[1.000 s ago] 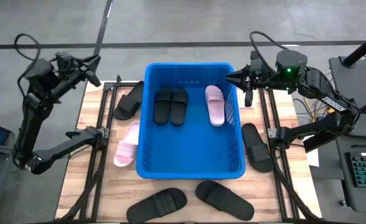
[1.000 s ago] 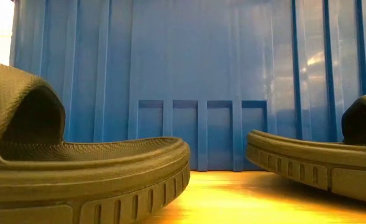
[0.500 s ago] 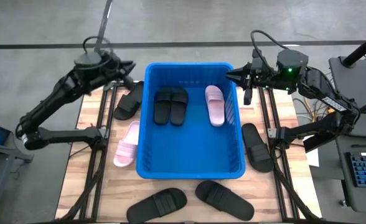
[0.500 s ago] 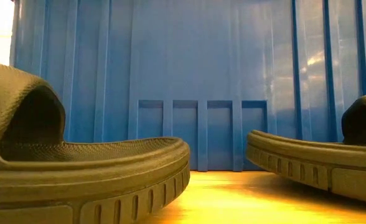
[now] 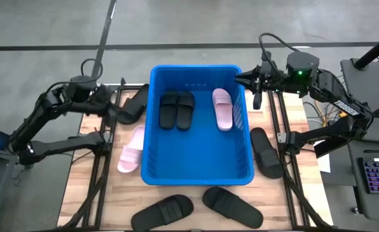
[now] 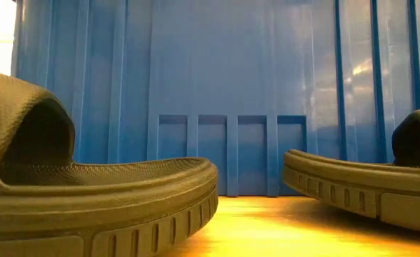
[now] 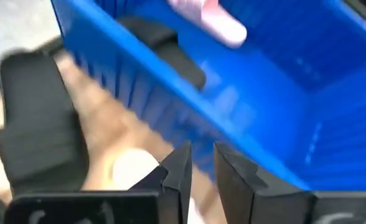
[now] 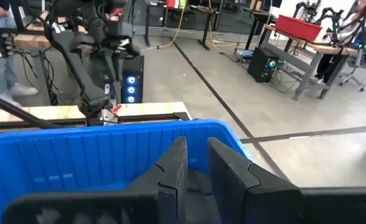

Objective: Pick and place slides into bin
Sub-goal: Put the pink slide into the blue bin

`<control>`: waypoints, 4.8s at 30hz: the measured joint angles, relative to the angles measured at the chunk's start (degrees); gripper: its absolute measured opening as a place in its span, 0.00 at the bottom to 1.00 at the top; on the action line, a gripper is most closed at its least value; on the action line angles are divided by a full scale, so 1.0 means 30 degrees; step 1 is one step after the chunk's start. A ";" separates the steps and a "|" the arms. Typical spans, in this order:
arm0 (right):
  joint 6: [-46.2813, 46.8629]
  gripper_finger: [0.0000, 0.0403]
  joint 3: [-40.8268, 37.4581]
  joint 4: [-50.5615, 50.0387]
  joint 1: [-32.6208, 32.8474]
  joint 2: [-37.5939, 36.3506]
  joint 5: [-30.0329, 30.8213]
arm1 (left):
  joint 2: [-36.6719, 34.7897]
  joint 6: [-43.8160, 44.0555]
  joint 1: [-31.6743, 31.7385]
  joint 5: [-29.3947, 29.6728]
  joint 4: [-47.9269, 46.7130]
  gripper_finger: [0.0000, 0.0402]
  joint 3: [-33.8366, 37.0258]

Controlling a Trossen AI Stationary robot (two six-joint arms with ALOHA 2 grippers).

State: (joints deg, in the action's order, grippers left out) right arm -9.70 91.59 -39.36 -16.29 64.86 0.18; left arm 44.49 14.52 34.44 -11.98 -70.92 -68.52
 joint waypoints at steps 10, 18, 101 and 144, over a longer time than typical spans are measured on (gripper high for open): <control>-0.0639 0.13 0.0000 -0.0416 0.0000 0.0002 -0.0012 | 0.0339 -0.2952 0.0000 -0.4553 -0.0635 0.25 0.3857; -0.0928 0.13 0.0000 -0.0442 0.0000 0.0007 -0.0018 | 0.1488 -0.3162 -0.0015 -0.7614 -0.0740 0.48 0.6352; -0.3004 0.13 0.0007 -0.1384 0.0000 -0.0300 -0.0002 | 1.4048 -0.7546 -0.0386 -0.8351 -0.2037 0.01 0.8361; -0.2620 0.13 0.0007 -0.1797 -0.0007 -0.0852 0.0010 | 0.3839 -0.1554 -0.0372 0.0066 -0.6382 0.00 -0.4331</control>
State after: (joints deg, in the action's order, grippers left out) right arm -17.56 91.61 -44.75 -16.32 62.30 0.21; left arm 56.00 9.86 33.32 -11.79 -90.07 -81.52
